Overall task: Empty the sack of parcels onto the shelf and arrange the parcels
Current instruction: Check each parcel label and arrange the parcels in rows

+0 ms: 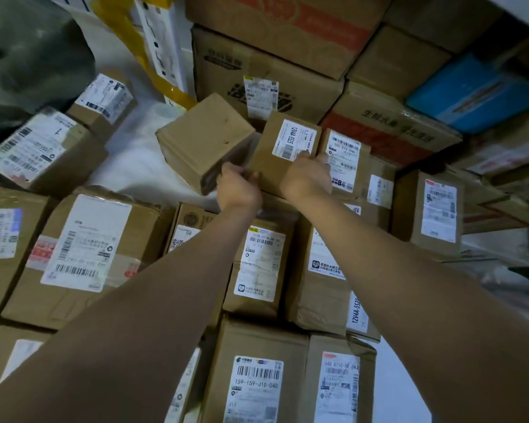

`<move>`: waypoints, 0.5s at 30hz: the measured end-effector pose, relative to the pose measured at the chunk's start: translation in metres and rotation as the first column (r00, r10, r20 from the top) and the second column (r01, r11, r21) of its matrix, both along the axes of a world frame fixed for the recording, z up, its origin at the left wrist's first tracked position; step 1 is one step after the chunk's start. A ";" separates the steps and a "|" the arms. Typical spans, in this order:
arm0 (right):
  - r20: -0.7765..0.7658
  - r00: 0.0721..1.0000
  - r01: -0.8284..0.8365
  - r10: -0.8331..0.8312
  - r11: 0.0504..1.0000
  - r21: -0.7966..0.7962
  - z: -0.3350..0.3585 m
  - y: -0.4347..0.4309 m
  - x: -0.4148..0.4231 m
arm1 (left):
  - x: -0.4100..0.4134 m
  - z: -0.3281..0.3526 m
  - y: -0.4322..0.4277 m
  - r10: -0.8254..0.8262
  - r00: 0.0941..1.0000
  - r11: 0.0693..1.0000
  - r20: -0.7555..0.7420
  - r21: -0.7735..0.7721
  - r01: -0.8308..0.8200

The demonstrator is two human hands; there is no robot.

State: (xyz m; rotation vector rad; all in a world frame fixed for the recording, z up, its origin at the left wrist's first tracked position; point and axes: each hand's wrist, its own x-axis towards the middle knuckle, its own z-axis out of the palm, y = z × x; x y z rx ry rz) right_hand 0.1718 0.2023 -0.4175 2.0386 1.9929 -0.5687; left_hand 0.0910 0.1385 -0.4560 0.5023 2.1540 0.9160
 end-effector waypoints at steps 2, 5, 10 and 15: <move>0.072 0.997 -0.009 0.009 1.000 0.010 -0.003 -0.002 -0.003 | -0.005 -0.007 -0.006 -0.071 0.997 0.996 0.019 -0.044 0.072; 0.214 0.973 -0.103 0.091 0.993 0.048 -0.005 -0.002 -0.009 | -0.011 -0.009 -0.008 -0.220 0.968 0.971 -0.117 -0.126 0.205; 0.267 0.947 -0.163 0.177 0.984 -0.076 -0.007 0.000 -0.030 | -0.029 0.028 0.000 -0.123 0.854 0.972 -0.506 0.111 0.206; 0.186 0.978 -0.078 0.096 0.992 -0.101 -0.013 -0.004 -0.038 | -0.066 0.037 0.005 -0.122 0.691 0.989 -0.712 -0.028 0.146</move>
